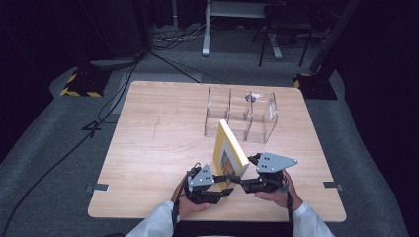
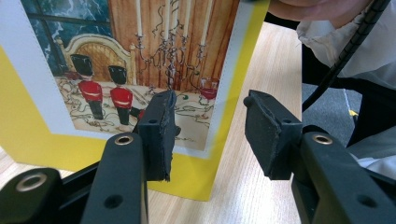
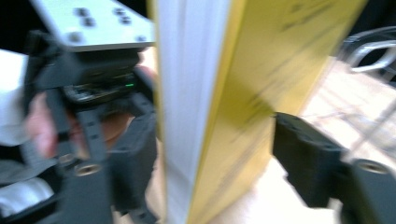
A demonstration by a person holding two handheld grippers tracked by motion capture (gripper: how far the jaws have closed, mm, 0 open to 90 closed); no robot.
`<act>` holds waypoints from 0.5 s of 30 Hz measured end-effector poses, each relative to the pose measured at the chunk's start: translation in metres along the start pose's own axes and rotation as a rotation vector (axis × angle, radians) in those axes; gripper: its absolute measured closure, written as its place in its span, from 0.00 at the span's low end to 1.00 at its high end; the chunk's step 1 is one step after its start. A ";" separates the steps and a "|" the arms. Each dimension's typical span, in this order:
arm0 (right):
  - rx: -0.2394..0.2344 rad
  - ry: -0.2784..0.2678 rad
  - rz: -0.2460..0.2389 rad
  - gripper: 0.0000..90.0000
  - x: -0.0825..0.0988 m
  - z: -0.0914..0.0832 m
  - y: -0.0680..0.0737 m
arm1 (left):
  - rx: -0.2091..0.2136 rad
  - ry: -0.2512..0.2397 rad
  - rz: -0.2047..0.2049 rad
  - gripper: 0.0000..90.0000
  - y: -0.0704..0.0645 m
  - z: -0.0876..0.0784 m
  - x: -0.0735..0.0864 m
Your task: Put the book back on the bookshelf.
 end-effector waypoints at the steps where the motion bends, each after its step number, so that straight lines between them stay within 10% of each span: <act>1: 0.000 0.000 0.000 0.43 0.000 0.000 0.000 | 0.000 0.000 0.000 0.60 0.000 0.000 0.000; 10: 0.074 0.007 -0.014 0.75 0.001 -0.012 -0.005 | -0.030 0.027 0.027 0.56 0.002 -0.011 0.004; 15: 0.098 -0.006 0.016 0.85 0.006 -0.019 -0.017 | -0.125 0.050 0.029 0.48 0.018 -0.031 0.008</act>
Point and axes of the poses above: each handheld gripper's, and its own axes: z roughly forward along the jaws, x roughly out of its underside, y roughly to its left, the point moved 4 cm from there along z, roughly forward along the jaws, and after that the axes turned 8 degrees about z, right-handed, at the moved point
